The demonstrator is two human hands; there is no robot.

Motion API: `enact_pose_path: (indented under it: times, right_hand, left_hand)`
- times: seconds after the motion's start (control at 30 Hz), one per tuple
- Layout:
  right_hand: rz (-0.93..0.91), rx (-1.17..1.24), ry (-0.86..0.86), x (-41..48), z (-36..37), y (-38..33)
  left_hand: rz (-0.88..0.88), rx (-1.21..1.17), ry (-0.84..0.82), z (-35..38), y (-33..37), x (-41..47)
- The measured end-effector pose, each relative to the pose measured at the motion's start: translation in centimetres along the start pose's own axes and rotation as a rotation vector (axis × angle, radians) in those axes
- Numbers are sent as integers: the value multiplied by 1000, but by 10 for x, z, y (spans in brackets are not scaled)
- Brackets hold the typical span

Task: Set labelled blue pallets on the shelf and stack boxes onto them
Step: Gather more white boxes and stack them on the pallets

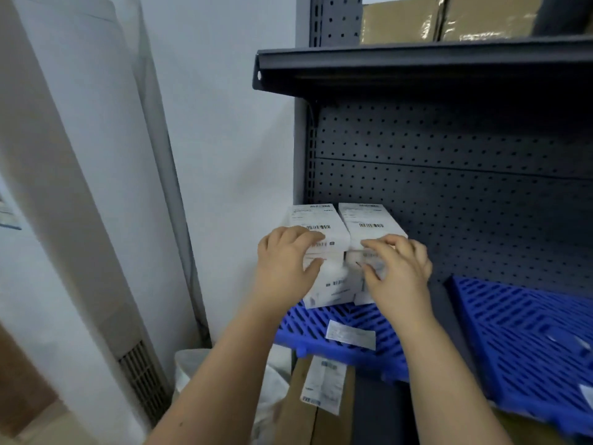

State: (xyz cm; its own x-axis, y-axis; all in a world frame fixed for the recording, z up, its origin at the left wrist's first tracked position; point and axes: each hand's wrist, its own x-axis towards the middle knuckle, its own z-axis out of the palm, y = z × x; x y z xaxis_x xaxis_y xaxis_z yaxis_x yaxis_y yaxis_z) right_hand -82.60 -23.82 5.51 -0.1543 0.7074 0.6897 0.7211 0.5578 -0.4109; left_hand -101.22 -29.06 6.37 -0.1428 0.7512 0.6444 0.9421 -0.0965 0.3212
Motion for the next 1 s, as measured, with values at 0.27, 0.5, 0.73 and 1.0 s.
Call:
enact_pose_path:
  times: [0.27, 0.5, 0.73, 1.0]
  right_hand:
    - [62, -178, -133, -72, -26, -50]
    - [164, -338, -196, -128, -63, -80]
    - [194, -412, -158, -149, -106, -91]
    - [234, -448, -138, -193, -167, -84]
  left_hand:
    - [46, 36, -130, -30, -5, -66]
    - [61, -22, -202, -53, 9, -105]
    - [158, -61, -229, -72, 44, -124]
    - [210, -88, -271, -82, 95, -156]
